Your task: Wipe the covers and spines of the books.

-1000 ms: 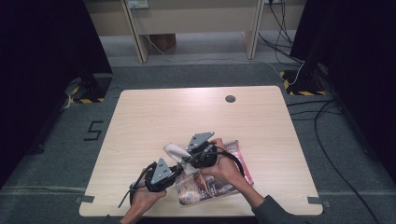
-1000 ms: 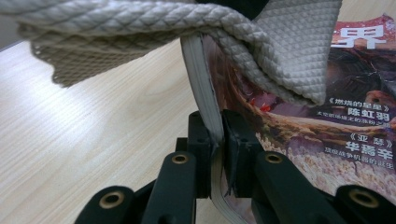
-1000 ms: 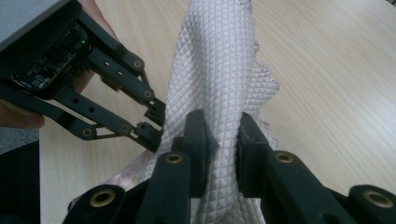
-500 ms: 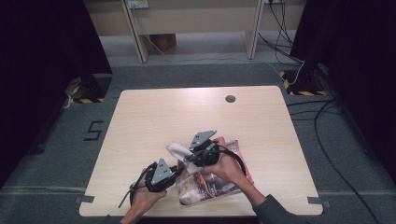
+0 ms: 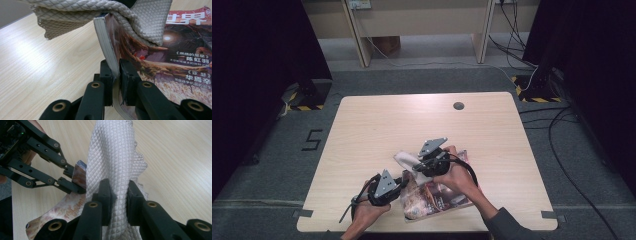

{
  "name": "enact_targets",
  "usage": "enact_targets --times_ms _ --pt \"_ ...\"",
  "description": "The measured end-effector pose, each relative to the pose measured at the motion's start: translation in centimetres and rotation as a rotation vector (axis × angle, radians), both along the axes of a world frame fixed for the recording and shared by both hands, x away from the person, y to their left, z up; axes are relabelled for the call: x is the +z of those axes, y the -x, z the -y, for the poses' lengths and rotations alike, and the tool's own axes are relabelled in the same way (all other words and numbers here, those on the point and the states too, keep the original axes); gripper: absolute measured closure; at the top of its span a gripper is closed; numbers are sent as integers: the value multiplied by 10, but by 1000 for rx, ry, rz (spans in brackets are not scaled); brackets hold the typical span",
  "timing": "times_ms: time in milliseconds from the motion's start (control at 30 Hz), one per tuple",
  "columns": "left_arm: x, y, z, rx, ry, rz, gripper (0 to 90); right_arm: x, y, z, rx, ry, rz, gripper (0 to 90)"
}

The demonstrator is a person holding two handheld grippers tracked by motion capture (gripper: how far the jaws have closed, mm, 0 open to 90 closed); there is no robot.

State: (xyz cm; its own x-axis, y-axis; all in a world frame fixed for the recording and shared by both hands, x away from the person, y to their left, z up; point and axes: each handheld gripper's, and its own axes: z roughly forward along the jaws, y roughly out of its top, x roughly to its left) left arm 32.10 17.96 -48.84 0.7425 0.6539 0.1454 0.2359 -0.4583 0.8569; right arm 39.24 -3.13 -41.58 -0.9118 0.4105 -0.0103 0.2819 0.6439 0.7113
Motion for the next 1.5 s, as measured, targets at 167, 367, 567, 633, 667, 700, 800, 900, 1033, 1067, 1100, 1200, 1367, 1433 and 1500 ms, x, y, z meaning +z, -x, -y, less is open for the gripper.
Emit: enact_targets --times_ms 167,367,567,633,667,700,800,900,1033,1067,1100,1200,1367,1433,1500 --pt "0 0 0 0 -2 4 814 2 6 -6 12 1 15 779" --pt "0 1 1 -4 -6 7 815 6 14 -15 48 -7 18 777" --pt "0 1 1 -5 -11 7 814 5 11 -12 49 -9 11 780" --pt "0 1 1 -5 -10 7 814 4 10 -10 42 2 18 780" --pt "0 1 1 -5 -10 8 813 4 8 -8 40 6 10 780" --pt "0 1 1 -8 -9 8 813 3 6 -6 29 8 5 780" --pt "0 1 1 -6 -14 6 811 0 0 2 6 12 0 780" --pt "0 1 1 -7 -13 9 811 -3 -5 10 -16 20 -7 780" --pt "0 2 1 -7 -12 8 811 -7 -11 21 -48 37 -16 779" --pt "0 2 1 -7 -12 8 811 -9 -13 24 -62 34 -25 779" --pt "0 2 1 -8 -15 9 811 -10 -15 28 -71 37 -23 780" --pt "0 2 1 -6 -13 7 809 -15 -21 37 -102 54 -28 779" --pt "0 2 1 -8 -13 8 807 -19 -26 45 -124 49 -33 779" --pt "0 2 1 -9 -11 7 806 -17 -24 42 -123 53 -26 779" --pt "1 2 1 -11 -10 10 807 -15 -21 39 -113 65 -6 779"
